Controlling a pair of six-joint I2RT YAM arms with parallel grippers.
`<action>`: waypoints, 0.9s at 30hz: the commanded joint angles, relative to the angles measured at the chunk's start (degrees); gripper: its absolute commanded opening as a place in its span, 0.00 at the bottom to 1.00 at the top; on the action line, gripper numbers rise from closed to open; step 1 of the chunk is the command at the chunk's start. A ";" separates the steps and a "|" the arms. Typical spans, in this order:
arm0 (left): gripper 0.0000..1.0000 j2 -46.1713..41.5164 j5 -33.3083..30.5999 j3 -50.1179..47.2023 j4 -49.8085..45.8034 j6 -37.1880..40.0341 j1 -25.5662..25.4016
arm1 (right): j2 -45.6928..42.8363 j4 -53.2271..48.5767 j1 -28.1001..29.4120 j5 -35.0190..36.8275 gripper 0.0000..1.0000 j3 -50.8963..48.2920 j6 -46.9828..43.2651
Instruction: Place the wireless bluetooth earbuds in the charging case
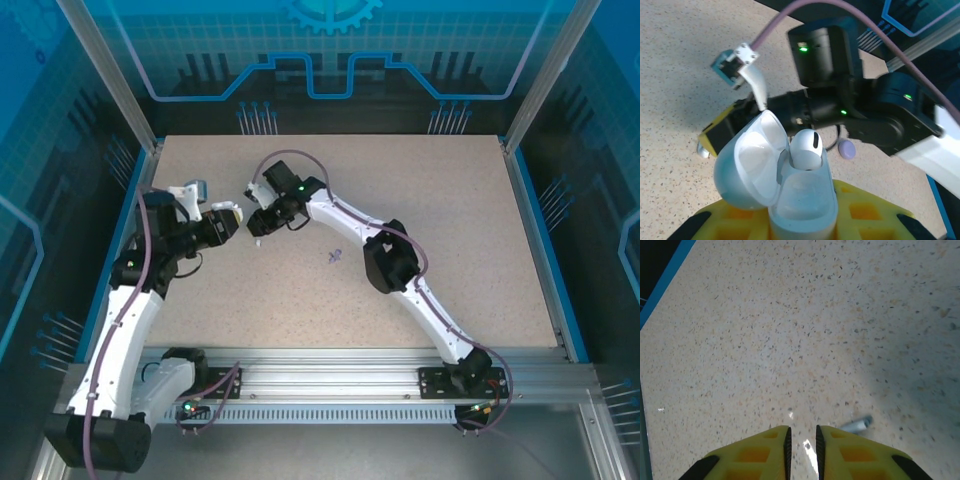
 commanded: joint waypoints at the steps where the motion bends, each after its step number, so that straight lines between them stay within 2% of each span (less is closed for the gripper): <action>1: 0.10 -1.24 3.32 1.77 -2.69 2.80 0.07 | 3.43 -3.07 0.61 -3.28 0.22 4.51 2.15; 7: 0.10 -1.06 4.28 1.88 -3.22 3.28 0.07 | 6.45 -2.21 0.94 -3.83 0.26 5.65 3.55; 14: 0.10 -1.09 5.07 1.56 -3.12 3.07 0.07 | 6.89 -5.25 0.96 0.86 0.28 5.79 3.40; 21: 0.10 -1.13 5.59 0.45 -2.52 2.68 0.07 | 1.57 -8.79 0.95 8.48 0.29 -0.35 2.32; 27: 0.10 -1.35 5.86 0.06 -2.51 2.58 0.07 | -5.71 -7.96 1.31 9.54 0.31 -8.89 0.48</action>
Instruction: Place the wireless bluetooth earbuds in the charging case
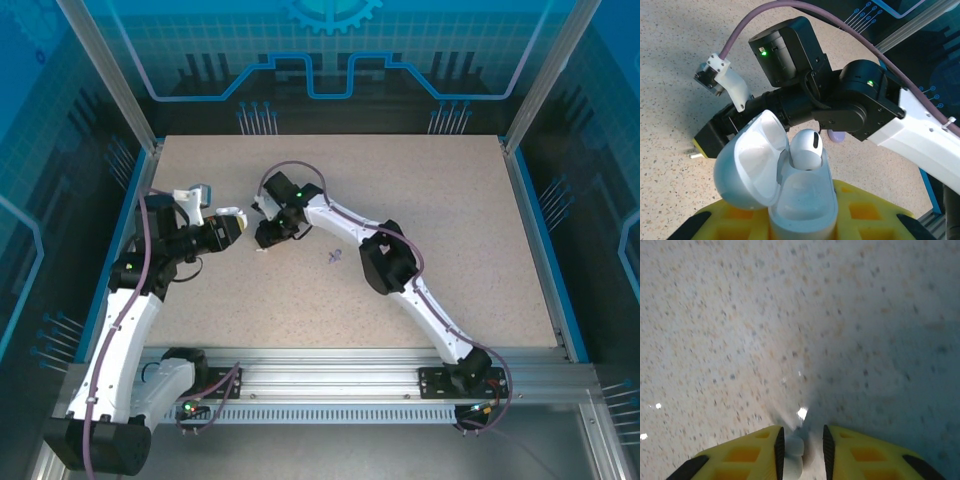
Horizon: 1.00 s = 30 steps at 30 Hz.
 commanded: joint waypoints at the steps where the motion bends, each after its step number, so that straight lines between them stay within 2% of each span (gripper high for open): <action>1: 0.10 -0.89 2.18 0.11 -0.29 1.12 0.06 | -5.07 -2.80 0.73 2.85 0.32 -3.49 -2.14; 8: 0.10 -1.72 2.15 -0.10 -0.63 1.11 0.07 | -8.30 -4.16 1.54 4.25 0.37 -3.94 -3.34; 12: 0.10 -2.37 1.32 -0.27 -0.75 1.05 0.07 | -9.78 -4.92 2.58 4.75 0.44 -4.17 -2.70; 14: 0.10 -2.56 1.11 -0.45 -0.56 0.87 0.10 | -9.83 -6.49 3.47 7.77 0.50 -3.35 -0.94; 17: 0.10 -2.39 1.29 -0.45 -0.38 0.77 0.07 | -9.64 -7.80 4.20 13.10 0.55 -3.32 4.91; 21: 0.10 -2.65 1.42 -0.54 -0.11 0.93 0.07 | -9.06 -7.02 4.64 14.78 0.55 -4.67 10.31; 30: 0.10 -2.91 1.86 -0.71 -0.11 1.12 0.07 | -4.05 -7.05 5.47 14.76 0.55 -1.15 13.78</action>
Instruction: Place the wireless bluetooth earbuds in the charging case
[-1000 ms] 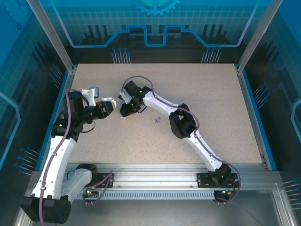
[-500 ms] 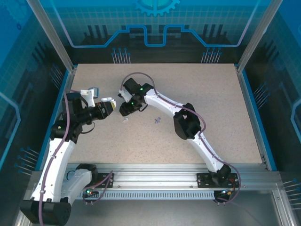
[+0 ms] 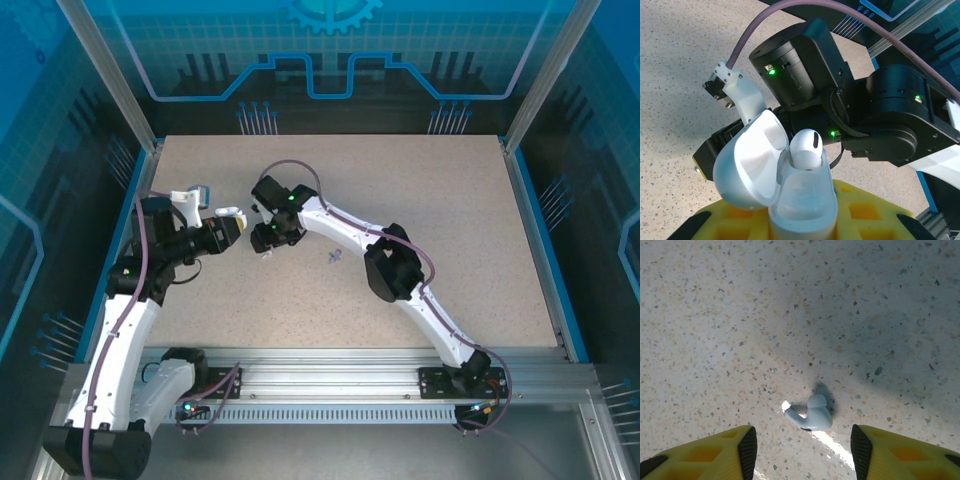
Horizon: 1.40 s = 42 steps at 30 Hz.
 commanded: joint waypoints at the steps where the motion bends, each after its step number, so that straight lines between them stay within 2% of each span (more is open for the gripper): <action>1: 0.10 -1.03 1.46 -0.61 -0.13 1.10 0.08 | 3.80 -2.30 0.91 0.86 0.55 3.36 2.39; 9: 0.10 -1.46 1.64 -0.50 -0.23 1.10 0.06 | 7.15 -5.56 1.59 3.86 0.54 5.92 1.62; 14: 0.10 -1.45 1.58 -0.56 -0.13 1.12 0.07 | 6.59 -8.44 1.72 7.16 0.44 4.63 -0.67; 18: 0.10 -1.38 1.62 -0.77 0.06 1.04 0.07 | 2.91 -8.03 1.06 9.73 0.35 -0.70 -3.11; 28: 0.10 -1.42 1.84 -0.97 0.11 1.09 0.07 | -6.12 -4.30 -2.95 10.78 0.24 -13.98 -5.73; 34: 0.10 -1.58 2.42 -1.40 0.28 0.99 0.03 | -11.00 -1.21 -5.01 7.75 0.20 -21.02 -6.32; 42: 0.10 -0.73 5.45 -2.53 1.98 1.38 -0.53 | -24.35 5.39 -9.56 1.43 0.19 -35.86 -8.09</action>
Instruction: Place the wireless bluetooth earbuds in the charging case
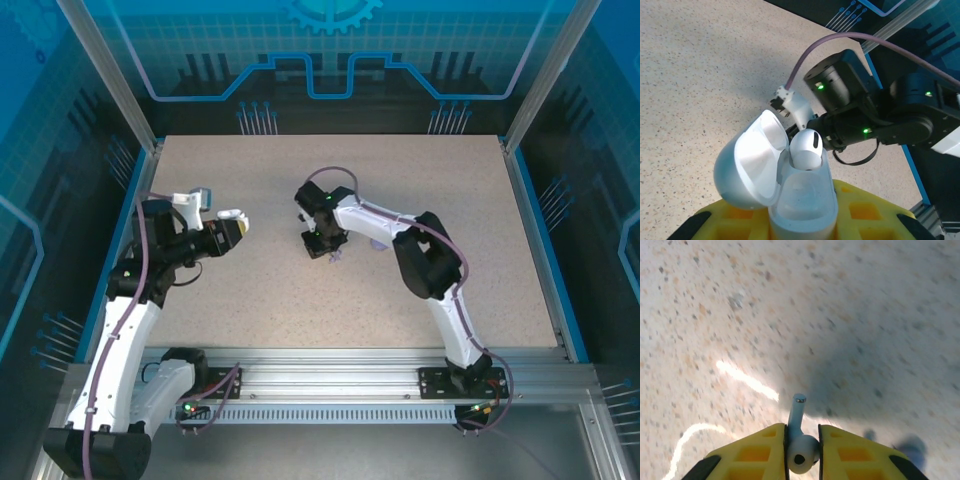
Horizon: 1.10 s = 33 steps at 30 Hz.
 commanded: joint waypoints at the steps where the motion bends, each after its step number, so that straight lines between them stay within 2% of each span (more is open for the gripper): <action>1: 0.10 0.15 3.24 -1.57 1.91 1.33 -0.68 | -7.08 3.97 -2.36 -4.68 0.20 -4.51 -1.72; 6: 0.10 0.96 2.33 -3.62 5.78 1.36 -3.36 | -11.77 4.45 -5.49 -9.20 0.17 -8.85 -2.77; 15: 0.10 6.12 -2.26 -9.14 21.01 6.90 -10.84 | -22.55 7.56 -9.09 -14.16 0.17 -19.73 -4.47; 22: 0.08 13.46 -4.01 -6.84 23.47 11.10 -15.12 | -26.65 5.88 -10.14 -10.63 0.18 -28.40 -3.04; 28: 0.08 15.44 -3.80 -5.98 24.90 10.74 -16.28 | -27.18 9.71 -10.28 -9.89 0.18 -35.96 0.86; 33: 0.08 15.53 -3.81 -5.72 24.80 10.00 -16.65 | -26.16 12.71 -9.65 -7.67 0.20 -38.60 3.97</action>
